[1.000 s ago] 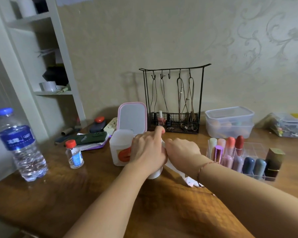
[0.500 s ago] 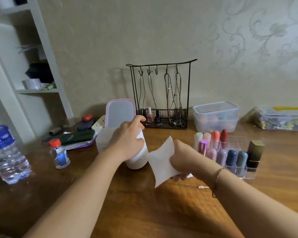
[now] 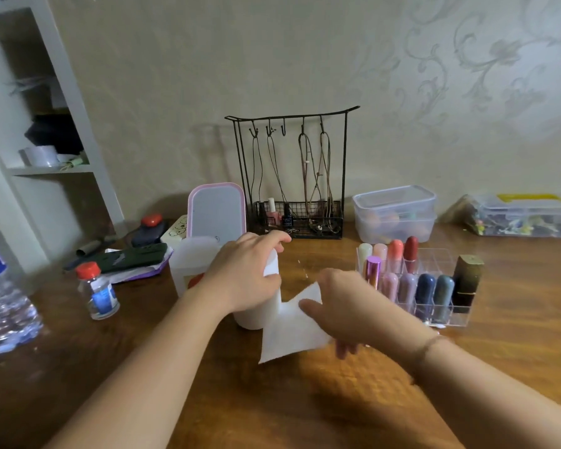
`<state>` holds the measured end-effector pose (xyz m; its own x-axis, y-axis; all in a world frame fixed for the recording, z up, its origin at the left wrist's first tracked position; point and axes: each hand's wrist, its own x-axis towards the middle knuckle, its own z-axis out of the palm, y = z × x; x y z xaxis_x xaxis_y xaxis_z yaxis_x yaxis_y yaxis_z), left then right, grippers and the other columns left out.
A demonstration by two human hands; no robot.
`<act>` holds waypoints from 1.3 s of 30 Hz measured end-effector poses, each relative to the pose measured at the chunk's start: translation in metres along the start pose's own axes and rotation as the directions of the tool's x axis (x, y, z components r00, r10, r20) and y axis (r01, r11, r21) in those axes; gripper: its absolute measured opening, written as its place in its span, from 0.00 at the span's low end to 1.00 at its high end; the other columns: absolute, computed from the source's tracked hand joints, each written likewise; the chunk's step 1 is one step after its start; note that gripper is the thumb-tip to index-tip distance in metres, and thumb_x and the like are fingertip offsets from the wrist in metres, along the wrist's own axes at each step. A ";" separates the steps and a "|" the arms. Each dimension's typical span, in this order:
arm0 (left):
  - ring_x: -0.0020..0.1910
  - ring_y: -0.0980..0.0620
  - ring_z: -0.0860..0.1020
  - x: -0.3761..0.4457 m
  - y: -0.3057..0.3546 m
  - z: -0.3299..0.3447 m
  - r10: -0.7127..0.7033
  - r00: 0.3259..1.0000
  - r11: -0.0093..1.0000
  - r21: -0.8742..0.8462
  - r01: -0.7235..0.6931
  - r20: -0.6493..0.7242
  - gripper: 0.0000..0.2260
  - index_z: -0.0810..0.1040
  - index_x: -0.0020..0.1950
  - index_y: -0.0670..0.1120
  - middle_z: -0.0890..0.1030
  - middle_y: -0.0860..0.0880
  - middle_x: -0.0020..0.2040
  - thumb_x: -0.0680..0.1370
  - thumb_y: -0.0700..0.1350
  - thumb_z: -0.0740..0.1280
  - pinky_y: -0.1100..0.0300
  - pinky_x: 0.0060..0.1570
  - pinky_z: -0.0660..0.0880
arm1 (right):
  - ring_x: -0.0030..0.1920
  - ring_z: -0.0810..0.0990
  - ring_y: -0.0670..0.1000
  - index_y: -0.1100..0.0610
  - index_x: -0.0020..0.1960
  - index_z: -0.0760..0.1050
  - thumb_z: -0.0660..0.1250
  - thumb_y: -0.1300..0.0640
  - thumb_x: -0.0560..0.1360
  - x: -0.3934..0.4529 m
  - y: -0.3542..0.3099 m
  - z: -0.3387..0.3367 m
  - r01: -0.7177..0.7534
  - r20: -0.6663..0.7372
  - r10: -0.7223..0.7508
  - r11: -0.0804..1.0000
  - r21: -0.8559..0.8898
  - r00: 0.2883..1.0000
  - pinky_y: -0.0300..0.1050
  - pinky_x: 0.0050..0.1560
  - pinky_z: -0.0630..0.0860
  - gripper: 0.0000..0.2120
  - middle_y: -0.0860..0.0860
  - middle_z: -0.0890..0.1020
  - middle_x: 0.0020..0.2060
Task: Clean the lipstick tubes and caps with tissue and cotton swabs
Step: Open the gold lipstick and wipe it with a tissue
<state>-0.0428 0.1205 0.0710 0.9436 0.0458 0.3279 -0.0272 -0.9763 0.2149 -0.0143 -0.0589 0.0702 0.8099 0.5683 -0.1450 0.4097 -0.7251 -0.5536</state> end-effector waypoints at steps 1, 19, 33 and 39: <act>0.66 0.54 0.69 0.000 0.001 -0.001 0.006 1.000 1.000 0.015 -0.006 -0.025 0.24 0.64 0.70 0.60 0.73 0.58 0.67 0.76 0.52 0.65 0.50 0.65 0.69 | 0.30 0.83 0.48 0.55 0.55 0.70 0.62 0.47 0.80 -0.013 0.008 -0.009 0.066 -0.107 -0.077 0.993 -0.100 0.991 0.39 0.27 0.74 0.11 0.51 0.79 0.38; 0.59 0.55 0.73 0.027 0.166 0.077 0.207 0.840 0.874 -0.290 -0.389 -0.501 0.12 0.78 0.57 0.45 0.78 0.51 0.57 0.75 0.46 0.67 0.58 0.60 0.73 | 0.40 0.78 0.37 0.51 0.61 0.78 0.74 0.54 0.73 -0.031 0.193 -0.087 0.190 -0.609 -0.135 0.981 0.027 0.782 0.30 0.39 0.72 0.17 0.38 0.81 0.42; 0.44 0.61 0.81 -0.002 0.193 0.080 0.090 0.980 0.682 -0.707 -0.190 -0.178 0.10 0.73 0.59 0.56 0.81 0.60 0.46 0.78 0.54 0.64 0.69 0.38 0.76 | 0.42 0.84 0.47 0.44 0.50 0.82 0.72 0.46 0.69 -0.064 0.140 -0.065 0.635 -0.673 -0.178 0.566 0.526 0.717 0.37 0.42 0.78 0.10 0.51 0.86 0.42; 0.40 0.61 0.81 -0.003 0.192 0.083 0.079 0.997 0.672 -0.737 -0.069 -0.021 0.08 0.72 0.54 0.57 0.80 0.53 0.41 0.78 0.57 0.62 0.70 0.34 0.75 | 0.46 0.85 0.51 0.54 0.49 0.81 0.67 0.52 0.75 -0.057 0.151 -0.065 0.583 -0.625 -0.103 0.501 0.640 0.774 0.39 0.47 0.79 0.08 0.55 0.86 0.43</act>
<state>-0.0232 -0.0848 0.0350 0.9313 -0.0273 0.3633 -0.3268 -0.5030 0.8001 0.0283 -0.2261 0.0481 0.8471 0.2711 0.4570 0.4089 0.2165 -0.8865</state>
